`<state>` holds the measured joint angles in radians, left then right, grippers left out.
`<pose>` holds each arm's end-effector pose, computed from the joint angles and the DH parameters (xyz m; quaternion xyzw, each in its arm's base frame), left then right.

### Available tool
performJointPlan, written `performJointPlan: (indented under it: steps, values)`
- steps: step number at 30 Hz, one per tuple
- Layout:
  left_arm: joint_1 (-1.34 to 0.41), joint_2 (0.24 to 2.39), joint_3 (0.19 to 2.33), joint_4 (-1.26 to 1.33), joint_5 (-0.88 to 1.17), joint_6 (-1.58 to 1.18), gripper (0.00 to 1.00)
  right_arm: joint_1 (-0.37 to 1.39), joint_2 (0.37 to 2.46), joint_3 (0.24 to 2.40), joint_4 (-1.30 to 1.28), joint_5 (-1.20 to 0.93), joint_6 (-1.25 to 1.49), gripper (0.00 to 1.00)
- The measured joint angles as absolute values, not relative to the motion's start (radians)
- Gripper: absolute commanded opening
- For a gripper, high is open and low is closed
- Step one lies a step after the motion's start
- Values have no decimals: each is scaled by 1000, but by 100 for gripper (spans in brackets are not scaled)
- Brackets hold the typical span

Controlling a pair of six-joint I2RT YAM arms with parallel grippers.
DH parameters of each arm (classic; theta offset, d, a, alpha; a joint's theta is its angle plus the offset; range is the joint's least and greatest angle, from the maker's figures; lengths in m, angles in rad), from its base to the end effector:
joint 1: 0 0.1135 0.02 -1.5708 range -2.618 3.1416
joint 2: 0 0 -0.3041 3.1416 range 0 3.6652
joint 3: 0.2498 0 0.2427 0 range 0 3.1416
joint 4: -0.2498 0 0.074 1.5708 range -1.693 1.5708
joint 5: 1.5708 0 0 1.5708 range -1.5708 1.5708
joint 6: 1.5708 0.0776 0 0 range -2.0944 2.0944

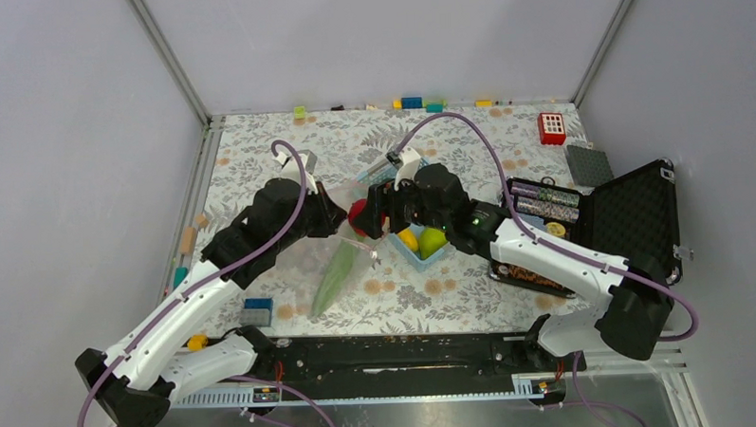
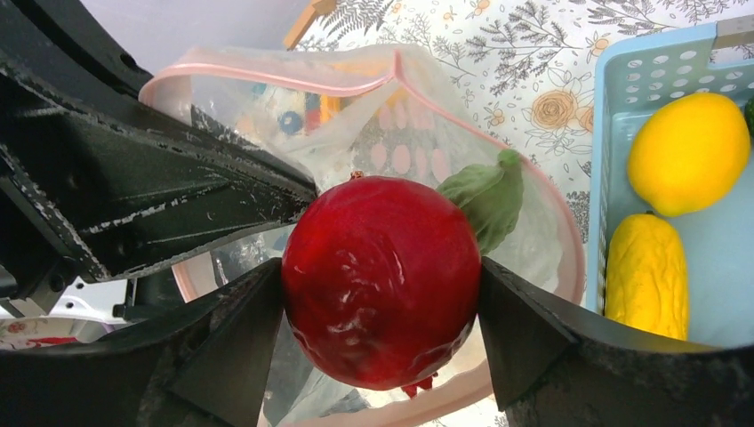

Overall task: Place the food in the zip-top bag and seal the zipper
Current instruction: Place the fake fruit in the zipper food storage bag.

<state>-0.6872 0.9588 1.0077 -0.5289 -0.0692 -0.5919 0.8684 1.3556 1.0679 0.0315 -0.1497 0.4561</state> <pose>0.1669 -0.1301 0.3639 0.0228 0.8543 -0.2857 0.4336 0.2130 0.2696 0.3632 -0.2063 0.7634 0.4213 0.4441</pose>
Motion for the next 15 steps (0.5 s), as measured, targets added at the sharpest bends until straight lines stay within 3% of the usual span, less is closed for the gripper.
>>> performJointPlan:
  steps: [7, 15]
  values:
    - [-688, 957, 1008, -528, -67, -600, 0, 885, 1354, 1085, -9, -149, 441, 99]
    - [-688, 957, 1010, -529, -62, -603, 0, 885, 1314, 1120, -83, -148, 419, 100]
